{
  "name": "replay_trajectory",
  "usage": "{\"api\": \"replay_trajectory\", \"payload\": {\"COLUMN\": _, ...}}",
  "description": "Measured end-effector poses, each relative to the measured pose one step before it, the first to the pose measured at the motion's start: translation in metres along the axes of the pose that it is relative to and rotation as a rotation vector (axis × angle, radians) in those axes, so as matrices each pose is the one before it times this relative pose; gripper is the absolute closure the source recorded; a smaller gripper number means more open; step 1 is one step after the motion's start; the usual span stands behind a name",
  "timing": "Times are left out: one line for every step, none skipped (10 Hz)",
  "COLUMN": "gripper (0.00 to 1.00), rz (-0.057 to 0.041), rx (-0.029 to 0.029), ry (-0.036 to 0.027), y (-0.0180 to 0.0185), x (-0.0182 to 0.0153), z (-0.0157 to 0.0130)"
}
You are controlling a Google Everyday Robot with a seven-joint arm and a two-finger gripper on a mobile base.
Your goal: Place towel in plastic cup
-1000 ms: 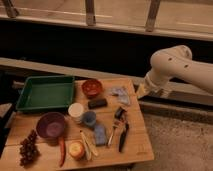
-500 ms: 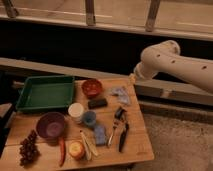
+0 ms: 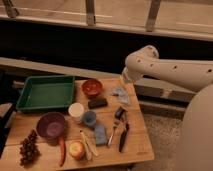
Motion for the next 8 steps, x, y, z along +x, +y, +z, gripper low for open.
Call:
{"api": "replay_trajectory", "payload": {"gripper": 0.37, "rz": 0.0025, "rx": 0.00146, "ry": -0.00017, "y": -0.00171, "x": 0.0007, "z": -0.00054}}
{"api": "replay_trajectory", "payload": {"gripper": 0.37, "rz": -0.00078, "rx": -0.00072, "ry": 0.00031, "y": 0.00066, "x": -0.0002, "z": 0.00037}}
{"api": "replay_trajectory", "payload": {"gripper": 0.37, "rz": -0.0052, "rx": -0.00613, "ry": -0.00272, "y": 0.00105, "x": -0.00142, "z": -0.0014}}
{"api": "replay_trajectory", "payload": {"gripper": 0.37, "rz": -0.00837, "rx": 0.02219, "ry": 0.01058, "y": -0.00687, "x": 0.00344, "z": 0.00006}}
{"api": "replay_trajectory", "payload": {"gripper": 0.37, "rz": 0.00032, "rx": 0.03566, "ry": 0.01284, "y": -0.00349, "x": 0.00544, "z": 0.00535}}
{"api": "replay_trajectory", "payload": {"gripper": 0.37, "rz": 0.00108, "rx": 0.00887, "ry": 0.00893, "y": 0.00189, "x": 0.00249, "z": 0.00919}}
{"api": "replay_trajectory", "payload": {"gripper": 0.37, "rz": 0.01463, "rx": -0.00392, "ry": 0.01366, "y": -0.00148, "x": 0.00536, "z": 0.012}}
{"api": "replay_trajectory", "payload": {"gripper": 0.37, "rz": 0.02494, "rx": -0.01078, "ry": 0.01359, "y": -0.00366, "x": 0.00695, "z": 0.01365}}
